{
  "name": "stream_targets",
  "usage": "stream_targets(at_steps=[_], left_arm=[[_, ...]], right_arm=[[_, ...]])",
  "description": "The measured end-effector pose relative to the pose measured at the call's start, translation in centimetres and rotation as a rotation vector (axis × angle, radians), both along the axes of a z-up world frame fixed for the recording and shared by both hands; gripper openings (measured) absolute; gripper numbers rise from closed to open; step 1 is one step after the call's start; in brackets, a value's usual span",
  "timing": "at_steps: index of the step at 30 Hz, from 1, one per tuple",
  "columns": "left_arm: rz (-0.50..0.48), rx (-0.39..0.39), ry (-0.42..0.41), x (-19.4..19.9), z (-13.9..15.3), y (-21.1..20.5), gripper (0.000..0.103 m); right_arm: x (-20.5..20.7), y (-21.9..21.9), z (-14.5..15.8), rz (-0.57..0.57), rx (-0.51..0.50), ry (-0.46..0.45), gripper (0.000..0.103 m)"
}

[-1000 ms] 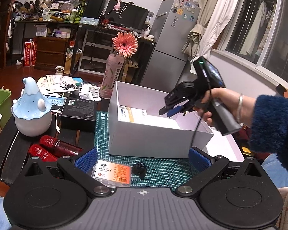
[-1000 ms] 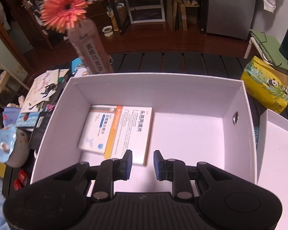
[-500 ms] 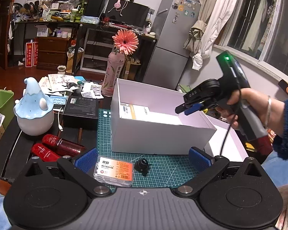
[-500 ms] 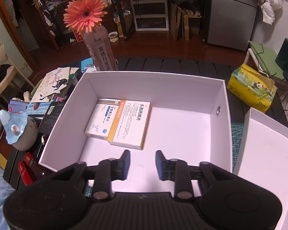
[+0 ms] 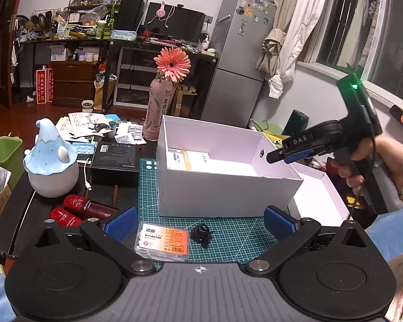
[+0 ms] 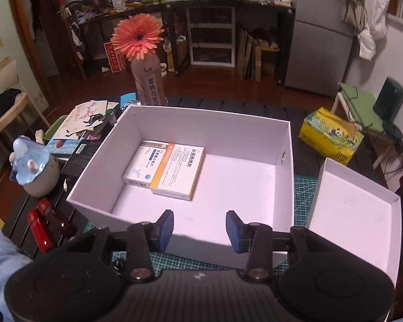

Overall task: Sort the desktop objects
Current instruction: 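Raise the open right gripper out of the large white box and back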

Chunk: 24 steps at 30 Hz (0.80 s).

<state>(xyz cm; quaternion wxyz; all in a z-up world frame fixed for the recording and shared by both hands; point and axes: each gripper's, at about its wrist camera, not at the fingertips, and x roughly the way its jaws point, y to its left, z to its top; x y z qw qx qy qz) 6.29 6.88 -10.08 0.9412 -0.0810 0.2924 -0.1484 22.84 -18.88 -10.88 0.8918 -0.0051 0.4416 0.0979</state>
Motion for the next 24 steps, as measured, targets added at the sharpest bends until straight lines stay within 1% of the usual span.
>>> stream_targets(at_steps=[5, 12, 14, 16, 22, 24], left_arm=[[0.006, 0.02, -0.003, -0.1, 0.0, -0.3, 0.102], [0.003, 0.041, -0.015, -0.4, 0.2, -0.5, 0.102], [0.002, 0.046, -0.019, -0.5, 0.2, -0.6, 0.098], [0.001, 0.052, -0.023, -0.6, 0.2, -0.7, 0.097], [-0.006, 0.068, -0.033, -0.9, 0.3, -1.0, 0.097], [-0.011, 0.07, -0.033, -0.9, 0.3, -1.1, 0.095]], right_arm=[[-1.7, -0.3, 0.1, 0.003, 0.028, -0.011, 0.042], [-3.8, 0.4, 0.4, 0.034, 0.004, -0.055, 0.043], [-4.5, 0.6, 0.3, 0.05, 0.015, -0.055, 0.043], [-5.3, 0.8, 0.2, 0.068, 0.017, -0.063, 0.043], [-8.1, 2.0, -0.7, 0.131, -0.045, -0.102, 0.043], [-8.9, 2.3, -1.1, 0.145, -0.055, -0.104, 0.044]])
